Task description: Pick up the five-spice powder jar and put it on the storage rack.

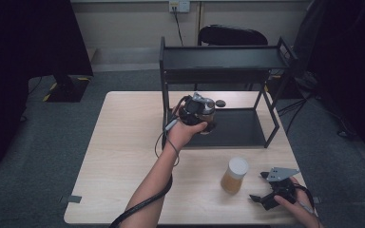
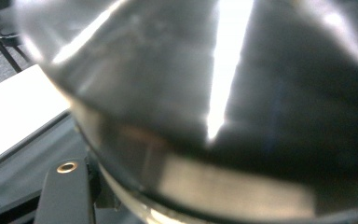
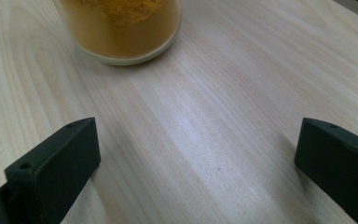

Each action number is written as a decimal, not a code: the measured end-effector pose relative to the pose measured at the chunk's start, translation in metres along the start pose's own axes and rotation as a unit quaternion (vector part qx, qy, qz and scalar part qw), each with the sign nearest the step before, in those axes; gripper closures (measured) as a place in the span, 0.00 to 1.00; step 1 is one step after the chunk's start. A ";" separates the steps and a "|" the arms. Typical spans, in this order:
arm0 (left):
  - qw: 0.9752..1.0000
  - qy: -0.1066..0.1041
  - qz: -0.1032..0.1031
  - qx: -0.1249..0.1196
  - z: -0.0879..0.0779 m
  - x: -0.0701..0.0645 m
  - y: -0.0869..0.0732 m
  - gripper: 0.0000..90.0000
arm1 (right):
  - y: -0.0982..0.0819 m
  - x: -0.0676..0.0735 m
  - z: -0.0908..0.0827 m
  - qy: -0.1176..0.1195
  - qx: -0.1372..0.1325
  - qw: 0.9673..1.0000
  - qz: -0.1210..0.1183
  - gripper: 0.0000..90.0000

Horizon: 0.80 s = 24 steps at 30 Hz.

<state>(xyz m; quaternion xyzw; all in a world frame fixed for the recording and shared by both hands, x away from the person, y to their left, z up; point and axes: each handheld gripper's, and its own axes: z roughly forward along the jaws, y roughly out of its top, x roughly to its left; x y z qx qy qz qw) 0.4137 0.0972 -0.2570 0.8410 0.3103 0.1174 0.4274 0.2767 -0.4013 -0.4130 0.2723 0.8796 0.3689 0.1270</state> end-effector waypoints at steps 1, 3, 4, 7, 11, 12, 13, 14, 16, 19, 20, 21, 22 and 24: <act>1.000 0.001 0.003 0.002 -0.001 -0.001 0.003 0.34 | 0.000 0.000 0.000 0.000 0.000 1.000 0.000 0.00; 1.000 0.001 0.005 -0.001 -0.002 -0.001 0.007 0.34 | 0.000 0.000 0.000 0.000 0.000 1.000 0.000 0.00; 1.000 0.000 0.007 0.000 -0.003 -0.001 0.010 0.34 | 0.000 0.000 0.000 0.000 0.000 1.000 0.000 0.00; 1.000 -0.001 0.007 0.000 -0.005 -0.001 0.017 0.34 | 0.000 0.000 0.000 0.000 0.000 1.000 0.000 0.00; 1.000 -0.002 0.004 -0.002 -0.009 0.001 0.024 0.34 | 0.000 0.000 0.000 0.000 0.000 1.000 0.000 0.00; 1.000 -0.002 0.003 -0.002 -0.010 0.001 0.026 0.34 | 0.000 0.000 0.000 0.000 0.000 1.000 0.000 0.00; 1.000 -0.001 0.002 -0.001 -0.011 0.002 0.027 0.34 | 0.000 0.000 0.000 0.000 0.000 1.000 0.000 0.00; 1.000 -0.001 0.001 -0.002 -0.012 0.003 0.029 0.34 | 0.000 0.000 0.000 0.000 0.000 1.000 0.000 0.00; 1.000 -0.001 0.000 -0.005 -0.014 0.005 0.031 0.34 | 0.000 0.000 0.000 0.000 0.000 1.000 0.000 0.00; 1.000 0.003 0.001 -0.005 -0.017 0.005 0.035 0.34 | 0.000 0.000 0.000 0.000 0.000 1.000 0.000 0.00; 1.000 0.003 0.001 -0.005 -0.018 0.005 0.037 0.34 | 0.000 0.000 0.000 0.000 0.000 1.000 -0.001 0.00; 1.000 0.003 0.001 -0.007 -0.019 0.005 0.038 0.34 | 0.000 0.000 0.000 0.000 0.000 1.000 0.000 0.00; 1.000 0.003 0.001 -0.008 -0.020 0.006 0.039 0.34 | 0.000 0.000 0.000 0.000 0.000 1.000 0.000 0.00; 1.000 0.003 0.001 -0.009 -0.023 0.006 0.043 0.34 | 0.000 0.000 0.000 0.000 0.000 1.000 0.000 0.00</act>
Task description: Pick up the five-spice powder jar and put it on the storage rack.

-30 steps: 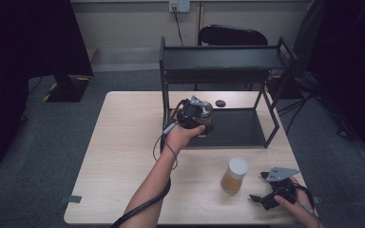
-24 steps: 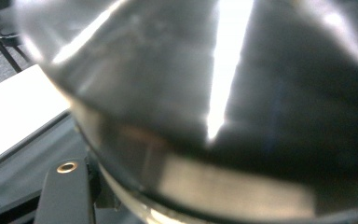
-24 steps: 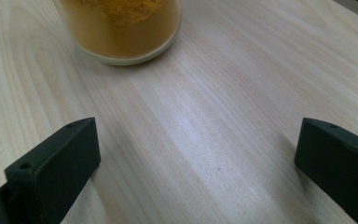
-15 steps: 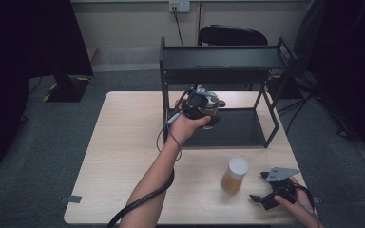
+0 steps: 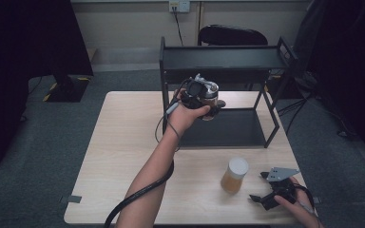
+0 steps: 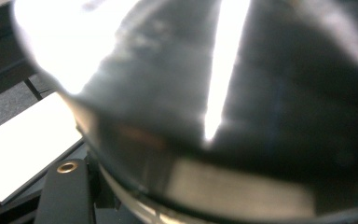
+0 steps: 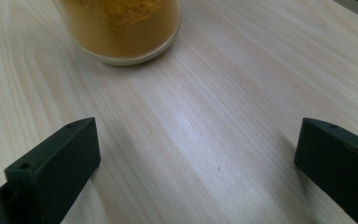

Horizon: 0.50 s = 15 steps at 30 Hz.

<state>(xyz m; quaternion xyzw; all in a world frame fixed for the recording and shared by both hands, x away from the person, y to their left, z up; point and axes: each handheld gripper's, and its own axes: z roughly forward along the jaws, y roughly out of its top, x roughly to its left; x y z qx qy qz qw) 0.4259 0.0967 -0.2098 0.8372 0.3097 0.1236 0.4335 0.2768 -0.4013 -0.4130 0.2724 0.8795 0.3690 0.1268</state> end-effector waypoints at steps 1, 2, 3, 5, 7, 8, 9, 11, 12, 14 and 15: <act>1.000 0.000 -0.001 -0.001 -0.002 0.000 0.002 0.34 | 0.000 0.000 0.000 0.000 0.000 1.000 0.000 0.00; 1.000 0.000 -0.001 -0.001 -0.002 0.000 0.002 0.34 | 0.000 0.000 0.000 0.000 0.000 1.000 0.000 0.00; 1.000 0.000 -0.002 -0.002 -0.002 0.001 0.003 0.34 | 0.000 0.000 0.000 0.000 0.000 1.000 0.000 0.00; 1.000 0.002 -0.001 -0.001 -0.005 0.001 0.009 0.34 | 0.000 0.000 0.000 0.000 0.000 1.000 0.000 0.00; 1.000 0.002 -0.001 -0.002 -0.007 0.001 0.012 0.34 | 0.000 0.000 0.000 0.000 0.000 1.000 0.000 0.00; 1.000 0.001 -0.002 -0.003 -0.008 0.001 0.013 0.34 | 0.000 0.000 0.000 0.000 0.001 1.000 0.000 0.00; 1.000 0.001 -0.001 -0.003 -0.009 0.001 0.015 0.34 | 0.000 0.000 0.000 0.000 0.001 1.000 0.000 0.00; 1.000 0.004 0.001 -0.003 -0.011 0.000 0.018 0.34 | 0.000 0.000 0.000 0.000 0.001 1.000 0.000 0.00; 1.000 0.004 0.002 -0.003 -0.013 0.001 0.020 0.34 | 0.000 0.000 0.000 0.000 0.001 1.000 0.000 0.00; 1.000 0.004 0.002 -0.006 -0.015 0.001 0.023 0.34 | 0.000 0.000 0.000 0.000 0.001 1.000 0.000 0.00; 1.000 0.004 0.002 -0.006 -0.016 0.001 0.025 0.34 | 0.000 0.000 0.000 0.000 0.000 1.000 0.000 0.00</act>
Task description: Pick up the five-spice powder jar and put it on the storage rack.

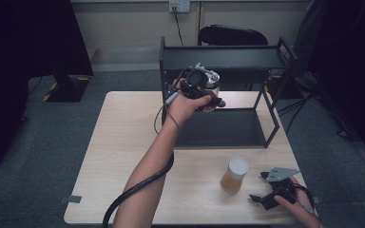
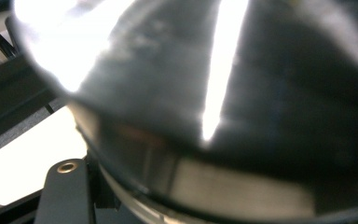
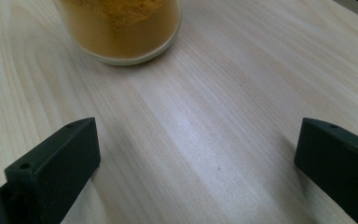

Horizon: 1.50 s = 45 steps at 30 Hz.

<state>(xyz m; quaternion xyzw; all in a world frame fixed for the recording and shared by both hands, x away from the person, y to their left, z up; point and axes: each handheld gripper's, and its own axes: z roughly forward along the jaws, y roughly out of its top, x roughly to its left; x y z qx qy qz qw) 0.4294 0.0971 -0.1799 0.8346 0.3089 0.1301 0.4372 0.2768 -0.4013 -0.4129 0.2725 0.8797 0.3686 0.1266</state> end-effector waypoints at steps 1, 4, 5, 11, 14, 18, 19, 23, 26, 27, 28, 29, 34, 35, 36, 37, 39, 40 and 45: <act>1.000 0.001 0.001 0.001 -0.001 0.000 0.002 0.34 | 0.000 0.000 0.000 0.000 0.000 1.000 0.000 0.00; 1.000 0.001 0.000 0.002 -0.003 0.001 0.007 0.34 | 0.000 0.000 0.000 0.000 0.000 1.000 0.000 0.00; 1.000 0.000 -0.001 0.000 -0.004 0.002 0.008 0.34 | 0.000 0.000 0.000 0.000 0.000 1.000 0.000 0.00; 1.000 0.001 0.000 0.000 -0.008 0.004 0.018 0.34 | 0.000 0.000 0.000 0.000 0.000 1.000 0.000 0.00; 1.000 0.001 0.002 -0.002 -0.010 0.004 0.024 0.34 | 0.000 0.000 0.000 0.000 0.000 1.000 0.000 0.00; 1.000 0.000 0.006 -0.005 -0.013 0.003 0.030 0.34 | 0.000 0.000 0.000 0.000 0.000 1.000 0.000 0.00; 1.000 0.000 0.008 -0.007 -0.015 0.003 0.033 0.34 | 0.000 0.000 0.000 0.000 0.000 1.000 0.000 0.00; 1.000 0.000 0.013 -0.010 -0.019 0.002 0.040 0.34 | 0.000 0.000 0.000 0.000 0.000 1.000 0.000 0.00; 1.000 -0.001 0.013 -0.016 -0.022 0.002 0.044 0.34 | 0.000 0.000 0.000 0.000 0.000 1.000 0.000 0.00; 1.000 -0.002 0.015 -0.015 -0.023 0.002 0.047 0.34 | 0.000 0.000 0.000 0.000 0.000 1.000 0.000 0.00; 1.000 -0.001 0.017 -0.015 -0.024 0.001 0.049 0.34 | 0.000 0.000 0.000 0.000 0.000 1.000 0.000 0.00; 1.000 -0.001 0.017 -0.016 -0.025 0.001 0.050 0.34 | 0.000 0.000 0.000 0.000 0.000 1.000 0.000 0.00; 1.000 0.001 0.019 -0.017 -0.029 0.002 0.061 0.34 | 0.000 0.000 0.000 0.000 0.000 1.000 0.000 0.00; 1.000 0.002 0.020 -0.018 -0.030 0.002 0.063 0.34 | 0.000 0.000 0.000 0.000 0.000 1.000 0.000 0.00; 1.000 0.003 0.020 -0.019 -0.031 0.002 0.065 0.34 | 0.000 0.000 0.000 0.000 0.000 1.000 0.000 0.00; 1.000 0.002 0.020 -0.017 -0.031 0.003 0.067 0.34 | 0.000 0.000 0.000 0.000 0.000 1.000 0.000 0.00; 1.000 0.005 0.023 -0.016 -0.031 0.003 0.072 0.34 | 0.000 0.000 0.000 0.000 0.000 1.000 0.000 0.00; 1.000 0.004 0.022 -0.017 -0.032 0.004 0.074 0.34 | 0.000 0.000 0.000 0.000 0.000 1.000 0.000 0.00; 1.000 0.008 0.016 -0.023 -0.032 0.008 0.082 0.34 | 0.000 0.000 0.000 0.000 0.000 1.000 0.000 0.00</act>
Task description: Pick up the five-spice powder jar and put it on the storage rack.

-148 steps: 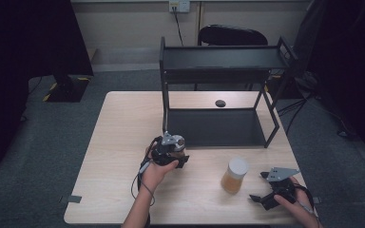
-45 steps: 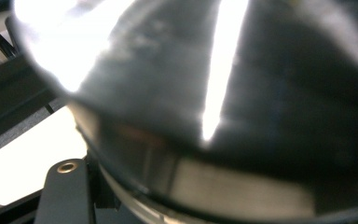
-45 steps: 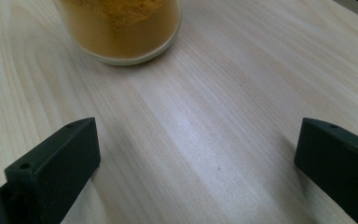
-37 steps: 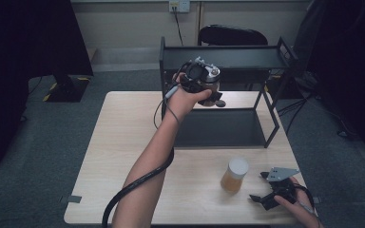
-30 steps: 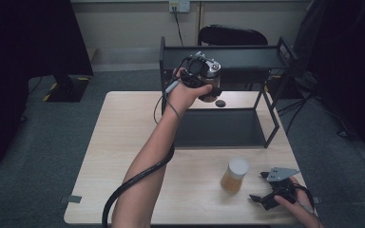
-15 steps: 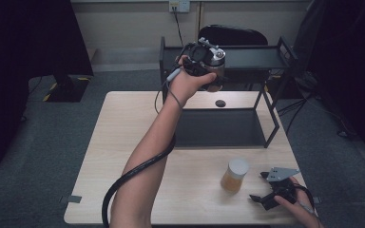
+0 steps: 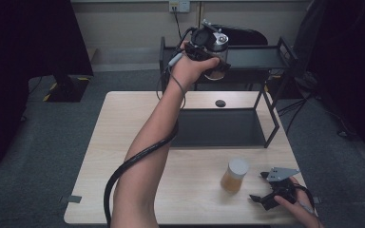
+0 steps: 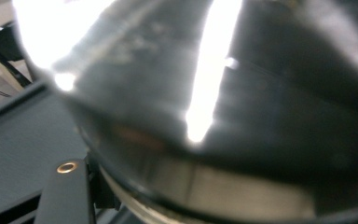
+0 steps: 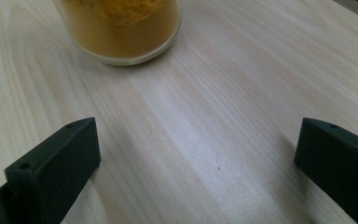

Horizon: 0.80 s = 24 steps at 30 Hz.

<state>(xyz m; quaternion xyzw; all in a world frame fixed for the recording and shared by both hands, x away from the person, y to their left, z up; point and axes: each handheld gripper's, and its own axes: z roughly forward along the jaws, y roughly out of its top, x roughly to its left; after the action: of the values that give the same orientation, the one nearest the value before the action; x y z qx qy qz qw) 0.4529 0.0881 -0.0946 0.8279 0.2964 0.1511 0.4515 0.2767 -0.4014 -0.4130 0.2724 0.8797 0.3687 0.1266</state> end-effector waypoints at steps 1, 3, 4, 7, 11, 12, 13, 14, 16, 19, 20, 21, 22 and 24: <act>1.000 0.003 -0.001 0.001 0.001 0.001 0.002 0.34 | 0.000 0.000 0.000 0.000 0.000 1.000 0.000 0.00; 1.000 0.004 -0.001 0.002 0.001 0.002 0.003 0.34 | 0.000 0.000 0.000 0.000 0.000 1.000 0.000 0.00; 1.000 0.008 -0.001 0.003 0.002 0.004 0.006 0.34 | 0.000 0.000 0.000 0.000 0.000 1.000 0.000 0.00; 1.000 0.014 -0.001 0.004 0.004 0.009 0.010 0.34 | 0.000 0.000 0.000 0.000 0.000 1.000 0.000 0.00; 1.000 0.020 -0.005 0.004 0.009 0.017 0.014 0.34 | 0.000 0.000 0.000 0.000 0.000 1.000 0.000 0.00; 1.000 0.020 -0.005 0.004 0.009 0.017 0.014 0.34 | 0.000 0.000 0.000 0.000 0.000 1.000 0.000 0.00; 1.000 0.022 -0.008 0.004 0.011 0.018 0.015 0.34 | 0.000 0.000 0.000 0.000 0.000 1.000 0.000 0.00; 1.000 0.026 -0.008 0.005 0.012 0.020 0.016 0.34 | 0.000 0.000 0.000 0.000 0.000 1.000 0.000 0.00; 0.999 0.032 -0.008 0.005 0.013 0.023 0.017 0.34 | 0.000 0.000 0.000 0.000 0.000 1.000 0.000 0.00; 0.999 0.037 -0.011 0.004 0.015 0.027 0.020 0.34 | 0.000 0.000 0.000 0.000 0.000 1.000 0.000 0.00; 0.999 0.040 -0.011 0.006 0.016 0.028 0.021 0.34 | 0.000 0.000 0.000 0.000 0.000 1.000 0.000 0.00; 0.999 0.041 -0.012 0.005 0.017 0.029 0.022 0.34 | 0.000 0.000 0.000 0.000 0.000 1.000 0.000 0.00; 0.999 0.041 -0.013 0.007 0.018 0.030 0.023 0.34 | 0.000 0.000 0.000 0.000 0.000 1.000 0.000 0.00; 0.999 0.042 -0.014 0.009 0.020 0.032 0.023 0.34 | 0.000 0.000 0.000 0.000 0.000 1.000 0.000 0.00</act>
<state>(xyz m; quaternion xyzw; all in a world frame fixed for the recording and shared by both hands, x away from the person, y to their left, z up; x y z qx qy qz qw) 0.4964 0.0855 -0.0871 0.8204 0.3281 0.1765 0.4337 0.2768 -0.4014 -0.4129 0.2725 0.8797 0.3687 0.1264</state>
